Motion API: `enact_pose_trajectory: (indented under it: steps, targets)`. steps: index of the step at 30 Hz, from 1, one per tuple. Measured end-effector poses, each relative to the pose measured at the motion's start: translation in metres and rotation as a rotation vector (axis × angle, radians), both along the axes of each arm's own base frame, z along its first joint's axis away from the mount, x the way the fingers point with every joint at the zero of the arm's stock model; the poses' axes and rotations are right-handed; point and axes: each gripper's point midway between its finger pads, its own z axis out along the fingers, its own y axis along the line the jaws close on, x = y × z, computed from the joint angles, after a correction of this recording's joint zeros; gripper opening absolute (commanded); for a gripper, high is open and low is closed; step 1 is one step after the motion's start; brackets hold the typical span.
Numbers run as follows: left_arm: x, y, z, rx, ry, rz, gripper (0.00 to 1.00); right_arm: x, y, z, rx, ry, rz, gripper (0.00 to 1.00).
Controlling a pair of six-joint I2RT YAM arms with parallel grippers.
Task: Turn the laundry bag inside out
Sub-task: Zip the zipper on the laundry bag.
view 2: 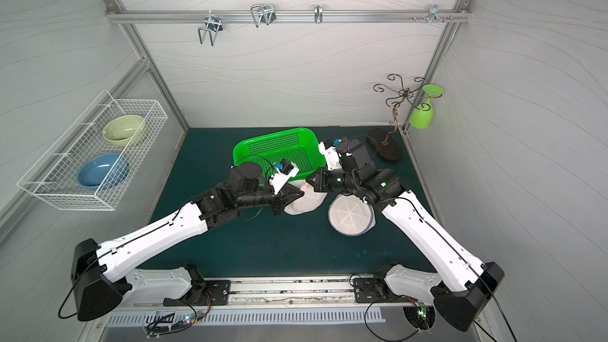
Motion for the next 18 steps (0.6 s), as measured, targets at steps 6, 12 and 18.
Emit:
enact_pose_trajectory:
  steps: [6,12,18]
  targets:
    - [-0.004,0.011,0.011,-0.029,-0.042,0.021,0.00,0.023,-0.056,-0.010,-0.033,0.006,-0.184,0.00]
    - [-0.003,0.028,0.026,-0.101,-0.105,0.104,0.00,0.021,-0.084,-0.026,-0.032,0.050,-0.256,0.00]
    - [0.001,0.025,0.013,-0.069,-0.069,0.116,0.43,0.018,-0.074,-0.014,0.012,0.015,-0.216,0.00]
